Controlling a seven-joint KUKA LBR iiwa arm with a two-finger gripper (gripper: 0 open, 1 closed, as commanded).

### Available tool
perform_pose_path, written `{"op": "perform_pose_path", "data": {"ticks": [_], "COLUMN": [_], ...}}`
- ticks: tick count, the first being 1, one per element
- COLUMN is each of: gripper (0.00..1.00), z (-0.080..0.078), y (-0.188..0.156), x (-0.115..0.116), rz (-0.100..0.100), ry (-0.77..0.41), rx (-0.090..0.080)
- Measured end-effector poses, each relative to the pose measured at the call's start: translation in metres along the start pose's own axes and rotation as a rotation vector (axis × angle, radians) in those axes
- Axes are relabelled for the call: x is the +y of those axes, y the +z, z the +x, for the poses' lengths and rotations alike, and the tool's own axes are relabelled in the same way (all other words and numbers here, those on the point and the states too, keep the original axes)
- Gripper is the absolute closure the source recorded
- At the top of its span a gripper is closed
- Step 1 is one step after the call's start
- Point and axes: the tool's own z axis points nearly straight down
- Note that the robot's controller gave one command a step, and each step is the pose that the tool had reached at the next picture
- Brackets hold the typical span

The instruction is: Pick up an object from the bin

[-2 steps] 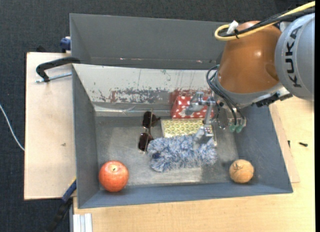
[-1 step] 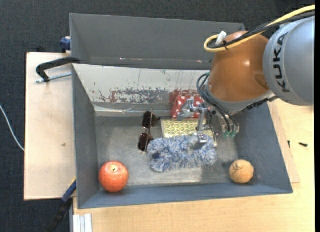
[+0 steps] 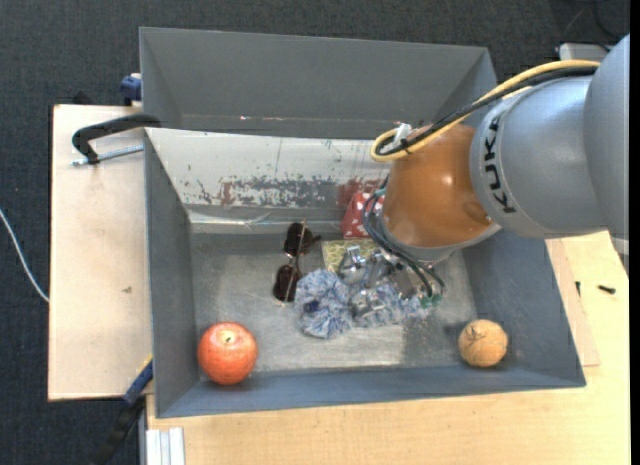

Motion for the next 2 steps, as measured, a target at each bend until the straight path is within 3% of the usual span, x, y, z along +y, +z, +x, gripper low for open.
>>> {"op": "perform_pose_path", "data": {"ticks": [1, 2], "gripper": [1.00, 1.00], "z": [0.000, 0.003], "y": [0.000, -0.158], "x": [0.000, 0.014], "rz": [0.000, 0.001], "ry": [0.000, -0.052], "rx": [0.000, -0.008]}}
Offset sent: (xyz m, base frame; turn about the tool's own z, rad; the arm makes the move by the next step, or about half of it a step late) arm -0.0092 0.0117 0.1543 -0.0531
